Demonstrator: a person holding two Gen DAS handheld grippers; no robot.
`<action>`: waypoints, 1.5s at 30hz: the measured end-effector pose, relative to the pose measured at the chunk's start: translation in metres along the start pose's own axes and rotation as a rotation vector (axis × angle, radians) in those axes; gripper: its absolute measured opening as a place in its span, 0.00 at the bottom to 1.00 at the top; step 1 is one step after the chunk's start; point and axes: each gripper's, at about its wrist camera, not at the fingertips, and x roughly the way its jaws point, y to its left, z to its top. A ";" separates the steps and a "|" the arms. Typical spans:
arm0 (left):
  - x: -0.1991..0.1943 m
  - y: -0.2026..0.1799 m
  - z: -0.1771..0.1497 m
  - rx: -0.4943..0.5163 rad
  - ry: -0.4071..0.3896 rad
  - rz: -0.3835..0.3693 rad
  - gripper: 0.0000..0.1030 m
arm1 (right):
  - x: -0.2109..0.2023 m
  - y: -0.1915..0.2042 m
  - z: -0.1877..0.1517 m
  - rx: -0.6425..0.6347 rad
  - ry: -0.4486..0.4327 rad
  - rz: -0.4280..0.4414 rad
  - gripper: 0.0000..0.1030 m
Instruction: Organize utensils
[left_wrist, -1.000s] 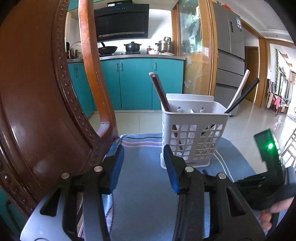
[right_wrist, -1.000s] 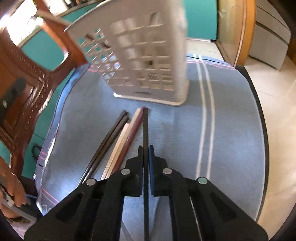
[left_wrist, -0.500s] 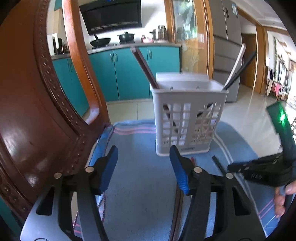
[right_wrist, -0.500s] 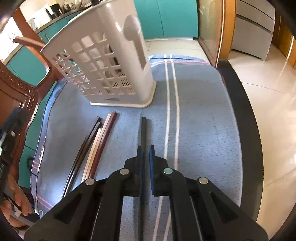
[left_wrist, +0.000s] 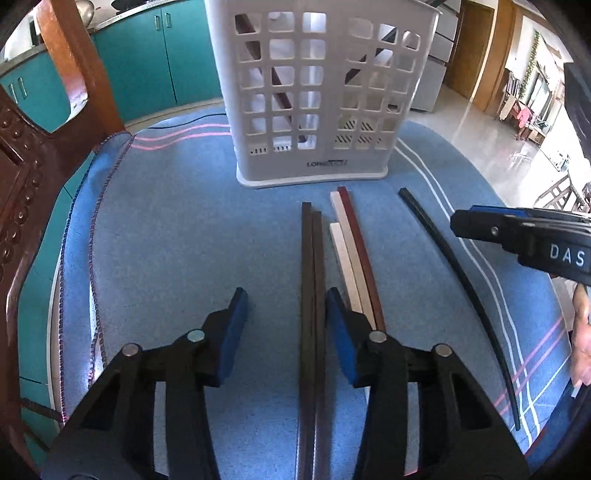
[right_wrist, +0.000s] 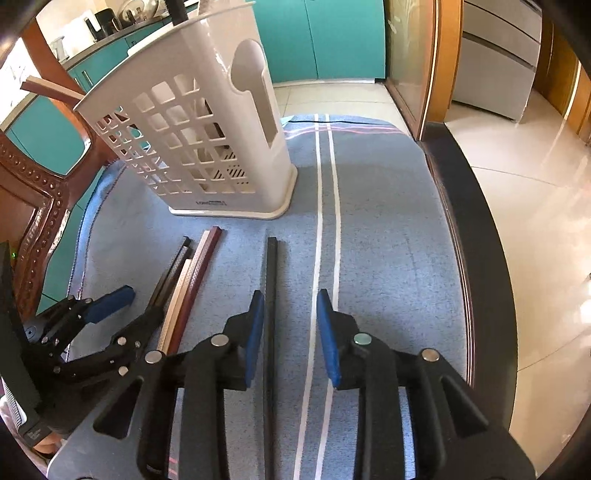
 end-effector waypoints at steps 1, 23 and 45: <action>0.000 0.001 0.000 -0.012 -0.003 0.000 0.32 | 0.000 0.000 0.000 0.001 0.000 -0.002 0.29; -0.012 0.037 -0.001 -0.175 0.004 -0.012 0.20 | 0.008 0.013 -0.003 -0.032 0.014 -0.029 0.34; 0.017 0.023 0.030 -0.122 0.006 0.098 0.19 | 0.027 0.040 -0.009 -0.158 0.000 -0.097 0.08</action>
